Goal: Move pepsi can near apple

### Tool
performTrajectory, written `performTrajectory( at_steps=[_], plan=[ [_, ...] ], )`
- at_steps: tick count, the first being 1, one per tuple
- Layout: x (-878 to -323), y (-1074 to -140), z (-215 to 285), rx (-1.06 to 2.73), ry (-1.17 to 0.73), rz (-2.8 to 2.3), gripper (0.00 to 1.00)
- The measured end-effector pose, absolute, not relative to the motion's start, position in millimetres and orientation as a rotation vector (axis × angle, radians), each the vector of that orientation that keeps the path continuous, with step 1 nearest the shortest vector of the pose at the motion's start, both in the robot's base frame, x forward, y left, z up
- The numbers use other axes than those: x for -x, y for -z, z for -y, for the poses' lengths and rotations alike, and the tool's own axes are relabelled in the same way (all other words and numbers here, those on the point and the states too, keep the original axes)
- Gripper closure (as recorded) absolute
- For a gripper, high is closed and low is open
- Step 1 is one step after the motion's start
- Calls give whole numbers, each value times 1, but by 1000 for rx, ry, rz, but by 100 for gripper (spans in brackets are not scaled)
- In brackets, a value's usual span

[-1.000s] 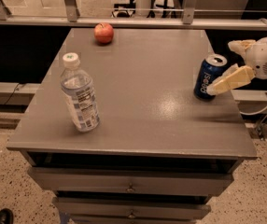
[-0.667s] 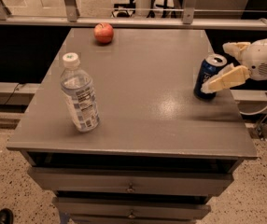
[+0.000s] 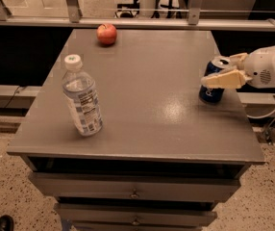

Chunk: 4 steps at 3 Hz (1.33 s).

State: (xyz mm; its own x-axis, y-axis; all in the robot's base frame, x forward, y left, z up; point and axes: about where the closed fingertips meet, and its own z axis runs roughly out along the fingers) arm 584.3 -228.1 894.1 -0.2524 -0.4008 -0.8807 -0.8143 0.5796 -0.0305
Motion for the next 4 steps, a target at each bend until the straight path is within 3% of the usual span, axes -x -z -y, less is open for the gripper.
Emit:
performTrajectory(
  at_steps=[2,3,4],
  plan=[
    [-601,-924,226,1008,-517,-1808,95],
    [-622,-976,231,1038,-405,-1761,100],
    [-625,-980,228,1034,-409,-1747,100]
  ],
)
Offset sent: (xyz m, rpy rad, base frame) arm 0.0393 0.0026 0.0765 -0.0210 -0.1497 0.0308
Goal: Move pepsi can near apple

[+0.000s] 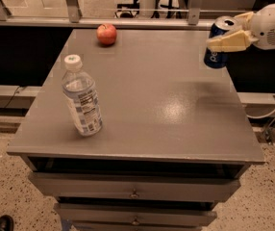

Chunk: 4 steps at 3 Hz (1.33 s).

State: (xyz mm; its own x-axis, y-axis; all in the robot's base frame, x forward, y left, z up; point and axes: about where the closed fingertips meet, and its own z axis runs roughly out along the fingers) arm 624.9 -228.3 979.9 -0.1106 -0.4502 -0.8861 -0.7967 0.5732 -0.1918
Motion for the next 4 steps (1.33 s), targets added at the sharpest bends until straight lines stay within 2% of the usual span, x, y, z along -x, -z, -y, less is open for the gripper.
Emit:
performTrajectory(
  at_steps=[2,4],
  plan=[
    [-690,-999,166,978,-511,-1591,100],
    [-788,-991,84,967,-579,-1522,100]
  ],
)
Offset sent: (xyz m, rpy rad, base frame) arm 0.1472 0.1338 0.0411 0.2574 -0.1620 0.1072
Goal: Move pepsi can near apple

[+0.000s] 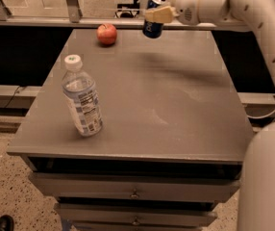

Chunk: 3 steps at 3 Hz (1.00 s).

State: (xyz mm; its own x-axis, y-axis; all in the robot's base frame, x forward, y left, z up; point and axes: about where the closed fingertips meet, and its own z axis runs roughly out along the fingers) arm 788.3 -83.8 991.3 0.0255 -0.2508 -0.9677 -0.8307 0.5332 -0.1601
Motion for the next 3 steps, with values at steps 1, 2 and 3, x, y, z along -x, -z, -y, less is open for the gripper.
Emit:
performTrajectory(
  at_steps=[1,2,3],
  plan=[
    [-818,-977,59,980,-583,-1528,100],
    [-846,-959,39,995,-570,-1555,100],
    [-858,-951,29,1007,-563,-1569,100]
  ],
)
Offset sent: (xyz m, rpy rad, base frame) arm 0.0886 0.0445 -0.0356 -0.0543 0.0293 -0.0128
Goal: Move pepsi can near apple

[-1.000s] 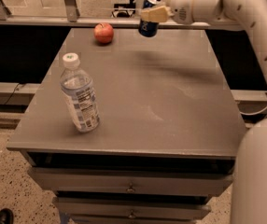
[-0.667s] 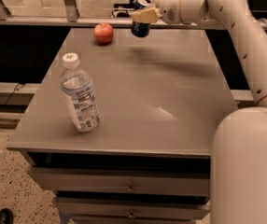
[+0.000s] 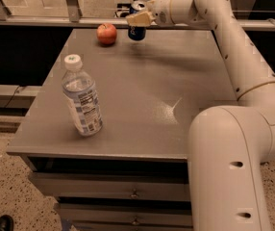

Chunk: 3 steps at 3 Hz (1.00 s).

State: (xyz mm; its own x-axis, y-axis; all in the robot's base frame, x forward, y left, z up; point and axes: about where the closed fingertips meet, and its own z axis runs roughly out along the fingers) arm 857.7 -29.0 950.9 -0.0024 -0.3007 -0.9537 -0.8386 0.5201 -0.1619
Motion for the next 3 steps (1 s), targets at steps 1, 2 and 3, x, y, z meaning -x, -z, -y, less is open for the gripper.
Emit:
performTrajectory(
  at_steps=[1,2,3],
  plan=[
    [-867,-941,22,1019,-552,-1599,100],
    [-871,-931,15,1055,-536,-1637,84],
    [-871,-922,9,1108,-508,-1671,53]
  ],
)
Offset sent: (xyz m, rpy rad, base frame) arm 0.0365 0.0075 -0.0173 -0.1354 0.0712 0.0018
